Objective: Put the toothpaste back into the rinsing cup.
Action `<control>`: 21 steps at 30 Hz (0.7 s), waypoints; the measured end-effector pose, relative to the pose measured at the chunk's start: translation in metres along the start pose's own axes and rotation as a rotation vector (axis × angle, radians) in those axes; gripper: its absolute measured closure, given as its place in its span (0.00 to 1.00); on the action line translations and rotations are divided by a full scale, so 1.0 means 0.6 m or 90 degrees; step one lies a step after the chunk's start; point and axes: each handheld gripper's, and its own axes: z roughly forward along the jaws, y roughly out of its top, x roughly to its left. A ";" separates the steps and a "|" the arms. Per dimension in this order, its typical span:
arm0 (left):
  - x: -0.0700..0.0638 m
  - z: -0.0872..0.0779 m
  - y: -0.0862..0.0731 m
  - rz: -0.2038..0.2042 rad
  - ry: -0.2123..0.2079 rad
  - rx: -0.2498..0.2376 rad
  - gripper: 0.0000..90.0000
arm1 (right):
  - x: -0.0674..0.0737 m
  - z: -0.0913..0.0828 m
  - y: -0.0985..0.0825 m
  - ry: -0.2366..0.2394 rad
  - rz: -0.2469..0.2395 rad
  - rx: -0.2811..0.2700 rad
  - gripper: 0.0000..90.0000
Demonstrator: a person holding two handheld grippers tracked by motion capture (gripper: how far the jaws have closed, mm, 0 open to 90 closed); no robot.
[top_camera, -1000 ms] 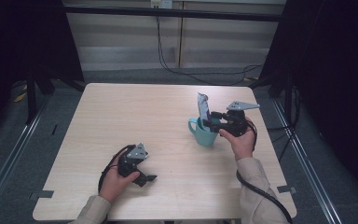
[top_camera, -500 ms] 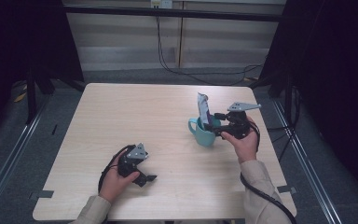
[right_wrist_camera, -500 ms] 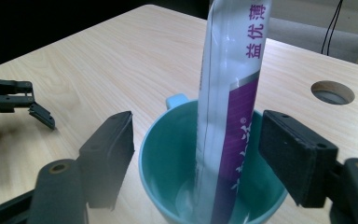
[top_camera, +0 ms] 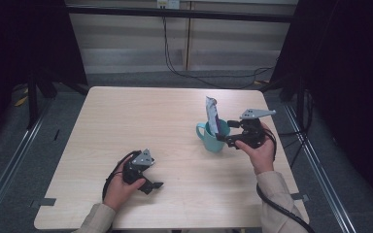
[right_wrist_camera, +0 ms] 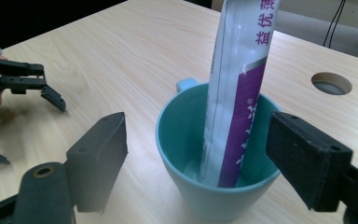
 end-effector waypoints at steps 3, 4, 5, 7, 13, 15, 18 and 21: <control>0.000 0.000 0.000 -0.001 0.000 -0.001 0.03 | 0.001 -0.006 -0.005 0.000 -0.002 0.000 0.21; 0.000 0.000 0.000 -0.001 0.000 -0.001 0.03 | 0.002 -0.009 -0.007 -0.001 -0.001 0.001 0.21; 0.000 0.000 0.000 -0.001 0.000 -0.001 0.03 | 0.003 -0.011 -0.008 -0.003 -0.001 0.003 0.21; 0.000 0.000 0.000 -0.001 0.000 -0.001 0.03 | 0.004 -0.015 -0.011 -0.001 -0.005 0.008 0.21; 0.000 0.000 0.000 -0.002 0.001 -0.001 0.03 | 0.011 -0.027 -0.020 -0.003 -0.021 0.021 0.20; 0.000 0.000 0.000 -0.002 0.001 -0.001 0.03 | 0.013 -0.032 -0.024 -0.006 -0.023 0.022 0.20; 0.000 0.000 0.000 -0.002 0.001 -0.001 0.03 | 0.017 -0.037 -0.027 -0.003 -0.027 0.021 0.20; 0.000 0.000 0.000 -0.002 0.001 -0.001 0.03 | 0.021 -0.040 -0.032 -0.002 -0.032 0.030 0.19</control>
